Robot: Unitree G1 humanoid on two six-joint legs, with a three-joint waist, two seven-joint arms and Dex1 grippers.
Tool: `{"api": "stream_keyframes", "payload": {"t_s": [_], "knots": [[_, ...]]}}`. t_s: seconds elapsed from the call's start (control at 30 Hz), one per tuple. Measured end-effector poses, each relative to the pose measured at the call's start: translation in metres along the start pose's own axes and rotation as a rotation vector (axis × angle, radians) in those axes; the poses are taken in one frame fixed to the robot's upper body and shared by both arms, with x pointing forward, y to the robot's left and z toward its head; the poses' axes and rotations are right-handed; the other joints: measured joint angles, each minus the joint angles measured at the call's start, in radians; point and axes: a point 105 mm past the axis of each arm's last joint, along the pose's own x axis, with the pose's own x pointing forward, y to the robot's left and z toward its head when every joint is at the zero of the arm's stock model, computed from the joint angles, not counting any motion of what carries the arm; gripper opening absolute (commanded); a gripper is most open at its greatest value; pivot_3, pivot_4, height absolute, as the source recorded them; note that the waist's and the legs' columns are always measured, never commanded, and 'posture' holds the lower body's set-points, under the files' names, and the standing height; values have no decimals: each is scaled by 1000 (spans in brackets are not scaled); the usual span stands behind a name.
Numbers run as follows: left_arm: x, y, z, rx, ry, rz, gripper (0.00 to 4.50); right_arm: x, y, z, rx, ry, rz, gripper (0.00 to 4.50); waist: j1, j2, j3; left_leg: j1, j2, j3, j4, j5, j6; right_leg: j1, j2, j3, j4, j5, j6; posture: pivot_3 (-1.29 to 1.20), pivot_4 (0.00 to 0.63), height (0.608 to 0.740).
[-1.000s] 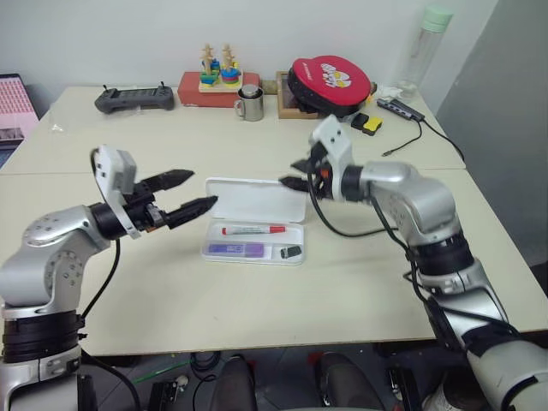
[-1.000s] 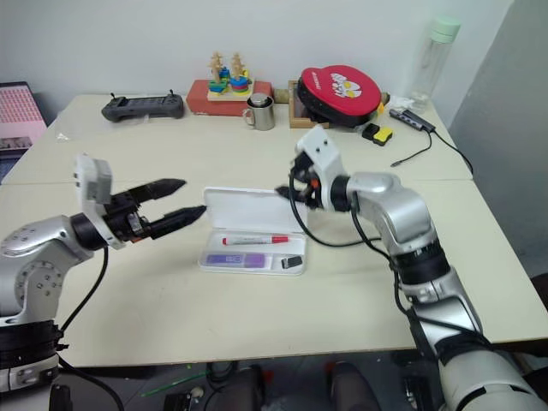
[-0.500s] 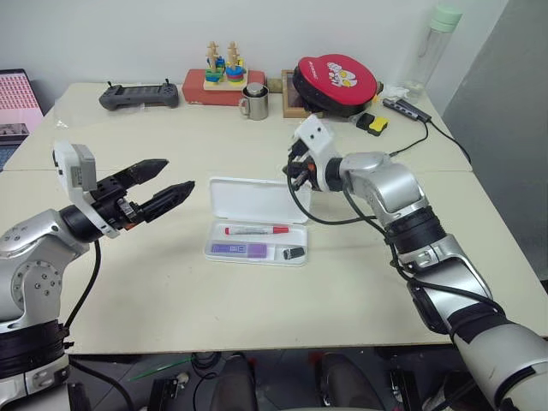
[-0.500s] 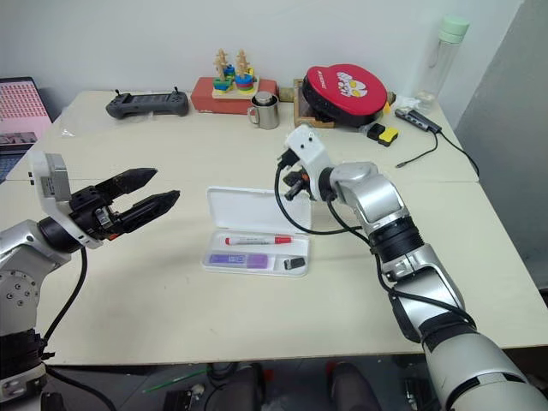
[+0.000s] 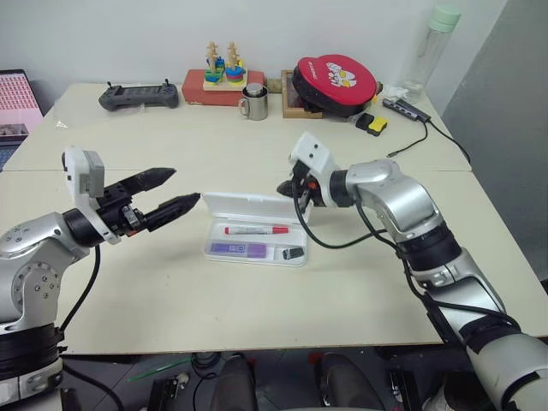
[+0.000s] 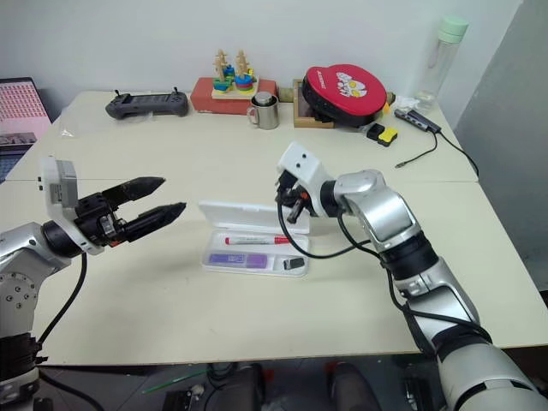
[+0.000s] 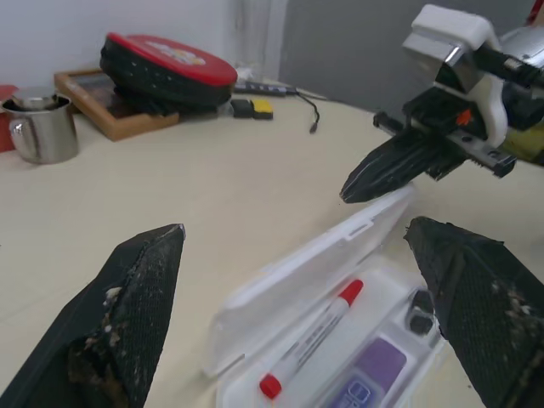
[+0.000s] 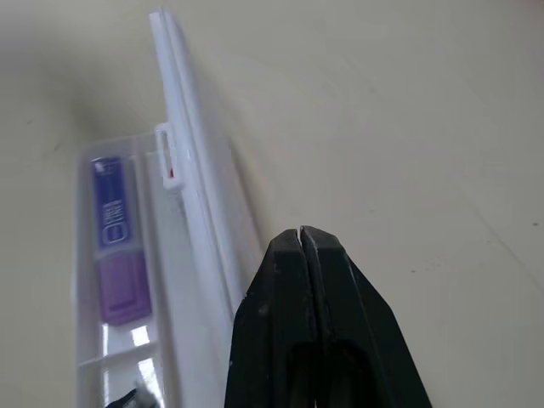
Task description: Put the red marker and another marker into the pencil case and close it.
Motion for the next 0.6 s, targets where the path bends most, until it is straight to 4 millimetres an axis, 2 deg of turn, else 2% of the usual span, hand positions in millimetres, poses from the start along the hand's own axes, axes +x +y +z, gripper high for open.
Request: {"api": "stream_keyframes", "payload": {"t_s": [0.07, 0.27, 0.43, 0.6], "knots": [[-3, -1, -8, 1, 52, -6, 4500, 2, 20, -15, -1, 35, 45, 6, 0, -1, 0, 0, 0, 0, 0, 0, 0, 0, 0, 0, 0, -1, 0, 0, 150, 740], [-3, -2, -10, 13, 89, -24, 4500, 12, 49, -46, 11, 103, 77, 6, 0, 0, 0, 0, 0, 0, 1, 0, 0, 0, 0, 0, 0, -2, 3, 0, 150, 740], [7, -10, -26, -14, 142, -65, 4500, 21, 56, -54, -54, 102, 35, 6, -2, -2, -3, 4, 0, 1, 1, 0, 0, 2, 0, 2, 0, -3, 0, 0, 150, 740], [9, -3, -46, -21, 229, -13, 4500, 15, 51, -54, 84, 17, 6, 6, -1, -3, -3, 4, 0, 1, 2, 0, 0, 2, 0, 2, 0, -2, 0, 0, 150, 740]]}}
